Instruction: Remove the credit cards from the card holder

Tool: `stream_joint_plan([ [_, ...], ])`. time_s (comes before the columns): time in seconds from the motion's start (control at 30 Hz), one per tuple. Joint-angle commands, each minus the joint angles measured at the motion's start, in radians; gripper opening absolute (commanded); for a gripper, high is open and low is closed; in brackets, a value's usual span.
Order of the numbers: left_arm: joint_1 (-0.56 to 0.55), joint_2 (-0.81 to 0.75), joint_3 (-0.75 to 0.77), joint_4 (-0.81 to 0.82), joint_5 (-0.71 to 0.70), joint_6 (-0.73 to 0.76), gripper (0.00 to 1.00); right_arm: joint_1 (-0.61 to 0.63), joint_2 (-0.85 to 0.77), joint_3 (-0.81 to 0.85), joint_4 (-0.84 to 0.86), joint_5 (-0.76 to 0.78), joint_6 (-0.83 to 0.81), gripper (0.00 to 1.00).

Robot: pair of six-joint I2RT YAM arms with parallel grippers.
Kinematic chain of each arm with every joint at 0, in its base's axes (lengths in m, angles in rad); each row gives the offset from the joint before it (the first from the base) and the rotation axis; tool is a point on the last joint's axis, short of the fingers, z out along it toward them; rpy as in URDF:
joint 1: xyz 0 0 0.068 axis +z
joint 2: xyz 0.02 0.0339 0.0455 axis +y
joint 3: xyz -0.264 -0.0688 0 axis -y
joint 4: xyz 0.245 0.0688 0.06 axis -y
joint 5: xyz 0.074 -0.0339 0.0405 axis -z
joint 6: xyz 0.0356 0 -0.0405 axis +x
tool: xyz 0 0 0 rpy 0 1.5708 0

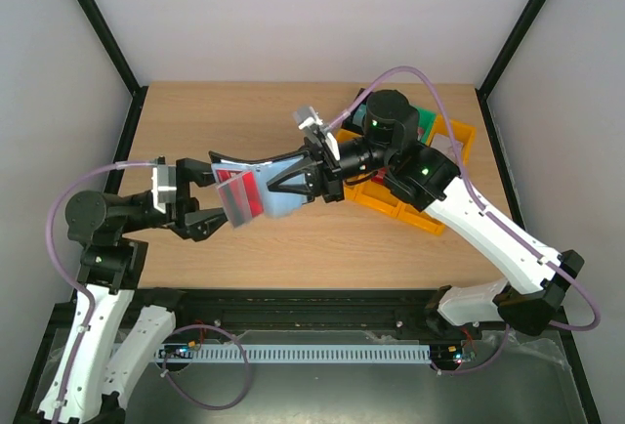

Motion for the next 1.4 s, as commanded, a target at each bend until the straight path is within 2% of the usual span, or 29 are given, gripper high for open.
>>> stream_joint_plan([
  [0.0,-0.014,-0.018,0.011,0.066,-0.012,-0.104,0.74,0.007,0.011,0.050,-0.013,0.035,-0.038,0.02],
  [0.07,-0.016,-0.017,0.008,0.012,-0.045,-0.069,0.73,0.008,0.020,0.045,0.033,0.003,0.006,0.02],
  [0.2,-0.025,-0.007,-0.011,0.036,-0.069,-0.105,0.73,0.038,0.055,0.043,0.054,0.007,0.034,0.02],
  [0.3,-0.031,0.001,-0.016,0.039,-0.082,-0.113,0.66,0.063,0.087,0.054,0.036,0.005,0.018,0.02],
  [0.37,-0.031,-0.001,-0.011,0.021,-0.079,-0.102,0.53,0.065,0.090,0.054,0.033,0.004,0.002,0.02],
  [0.47,-0.031,-0.012,-0.005,-0.035,-0.076,-0.065,0.20,0.054,0.068,0.049,0.001,0.043,-0.073,0.04],
  [0.5,-0.031,-0.016,0.001,-0.070,-0.085,-0.036,0.11,0.040,0.055,0.041,-0.004,0.079,-0.085,0.08],
  [0.53,-0.031,-0.019,0.008,-0.122,-0.114,0.001,0.04,0.020,0.039,0.026,-0.003,0.132,-0.084,0.20],
  [0.57,-0.030,-0.020,0.016,-0.182,-0.161,0.041,0.02,-0.001,0.014,0.005,0.007,0.207,-0.070,0.32],
  [0.63,-0.024,-0.018,0.022,-0.325,-0.324,0.158,0.02,-0.040,-0.023,-0.049,0.007,0.419,-0.030,0.52],
  [0.7,-0.022,-0.002,0.027,-0.438,-0.576,0.371,0.02,-0.077,-0.044,-0.071,-0.026,0.628,0.004,0.63],
  [0.73,-0.022,0.015,0.031,-0.480,-0.742,0.456,0.02,-0.092,-0.046,-0.071,-0.062,0.713,0.018,0.65],
  [0.8,-0.022,0.085,0.043,-0.553,-1.159,0.659,0.02,-0.100,-0.040,-0.054,-0.144,0.880,0.019,0.66],
  [0.83,-0.023,0.129,0.045,-0.579,-1.281,0.772,0.02,-0.100,-0.031,-0.046,-0.182,0.922,0.015,0.66],
  [0.9,-0.041,0.184,0.028,-0.585,-1.502,0.955,0.02,-0.099,-0.014,-0.031,-0.223,0.904,0.010,0.64],
  [0.97,-0.063,0.195,0.000,-0.556,-1.613,1.044,0.02,-0.091,0.003,-0.031,-0.213,0.780,0.031,0.61],
  [1.03,-0.069,0.189,0.021,-0.569,-1.567,0.987,0.02,-0.064,0.018,-0.042,-0.158,0.688,0.048,0.58],
  [1.07,-0.067,0.193,0.086,-0.628,-1.470,0.897,0.02,-0.032,0.020,-0.051,-0.122,0.621,0.046,0.57],
  [1.13,-0.058,0.217,0.195,-0.766,-1.176,0.708,0.02,0.014,0.022,-0.079,-0.021,0.518,0.054,0.55],
  [1.2,-0.053,0.224,0.243,-0.823,-0.857,0.572,0.02,0.048,0.036,-0.106,0.119,0.418,0.105,0.49],
  [1.3,-0.049,0.215,0.231,-0.755,-0.471,0.376,0.02,0.072,0.066,-0.119,0.235,0.327,0.200,0.40],
  [1.37,-0.043,0.190,0.190,-0.632,-0.325,0.203,0.02,0.072,0.068,-0.135,0.286,0.312,0.235,0.33],
])
